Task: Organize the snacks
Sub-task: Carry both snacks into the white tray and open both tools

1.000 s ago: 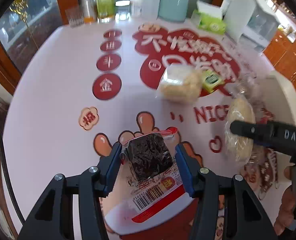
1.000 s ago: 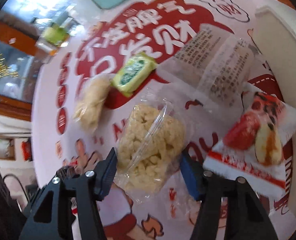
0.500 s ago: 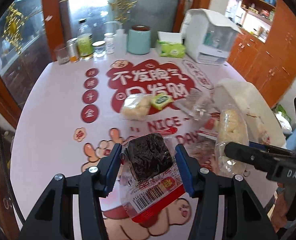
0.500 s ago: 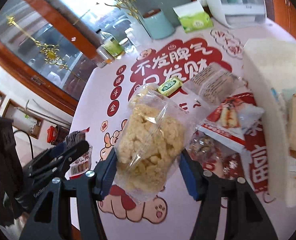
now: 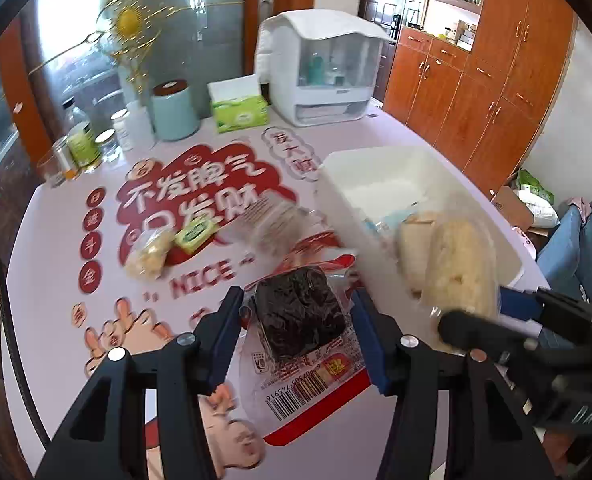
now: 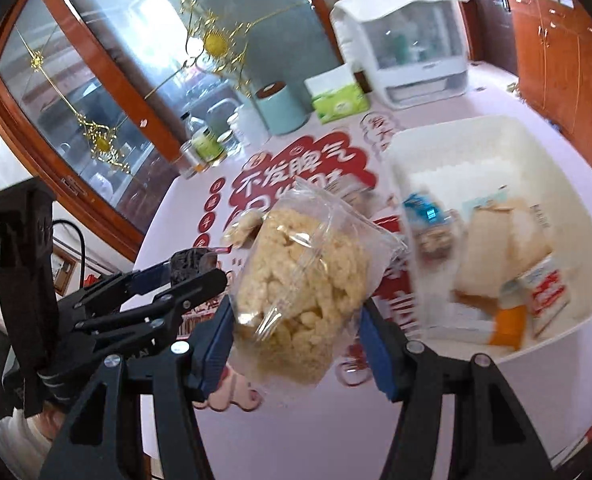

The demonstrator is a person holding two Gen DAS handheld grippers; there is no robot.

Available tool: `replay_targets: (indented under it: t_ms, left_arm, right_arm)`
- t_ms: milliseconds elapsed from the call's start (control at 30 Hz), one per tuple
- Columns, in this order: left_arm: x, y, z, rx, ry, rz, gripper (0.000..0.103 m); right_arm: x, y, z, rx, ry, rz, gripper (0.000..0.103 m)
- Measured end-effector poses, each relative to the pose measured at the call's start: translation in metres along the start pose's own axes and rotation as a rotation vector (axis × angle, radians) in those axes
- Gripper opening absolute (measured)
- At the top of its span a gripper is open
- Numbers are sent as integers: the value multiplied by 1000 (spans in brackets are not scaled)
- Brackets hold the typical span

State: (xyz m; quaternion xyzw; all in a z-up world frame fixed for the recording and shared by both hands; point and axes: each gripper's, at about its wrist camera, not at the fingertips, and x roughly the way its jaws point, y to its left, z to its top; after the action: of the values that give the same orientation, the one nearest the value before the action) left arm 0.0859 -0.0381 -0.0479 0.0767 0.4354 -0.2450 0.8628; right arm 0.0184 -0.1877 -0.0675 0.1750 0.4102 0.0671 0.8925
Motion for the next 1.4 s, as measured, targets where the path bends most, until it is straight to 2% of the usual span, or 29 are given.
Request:
replay_targets:
  t_ms: [100, 333, 467, 633, 933, 1000, 1067, 1167, 1233, 1400]
  left_arm:
    - [6, -31, 18, 23, -8, 6, 53]
    - [27, -98, 72, 86, -33, 71, 54]
    - [51, -126, 95, 111, -15, 105, 54]
    - [74, -150, 108, 139, 19, 146, 54]
    - [114, -154, 123, 163, 89, 215, 56]
    - [123, -153, 125, 167, 106, 232, 59]
    - [131, -149, 125, 162, 126, 244, 72]
    - [140, -147, 123, 159, 154, 254, 79]
    - [143, -146, 121, 162, 163, 264, 83]
    - [145, -144, 119, 153, 174, 259, 85]
  right_arm:
    - [-11, -21, 4, -17, -9, -25, 60]
    - [-29, -81, 26, -29, -61, -161, 60]
    - [-33, -107, 43, -35, -85, -237, 60]
    - [-25, -132, 66, -79, -83, -350, 60]
    - [-1, -142, 88, -176, -52, -409, 62]
    - [6, -142, 89, -194, -39, -419, 62]
    - [12, -143, 89, -200, -23, -412, 63]
    - [17, -145, 88, -193, -17, -391, 71]
    - [17, -148, 88, -184, -26, -404, 80]
    - [21, -157, 89, -165, -11, -397, 85]
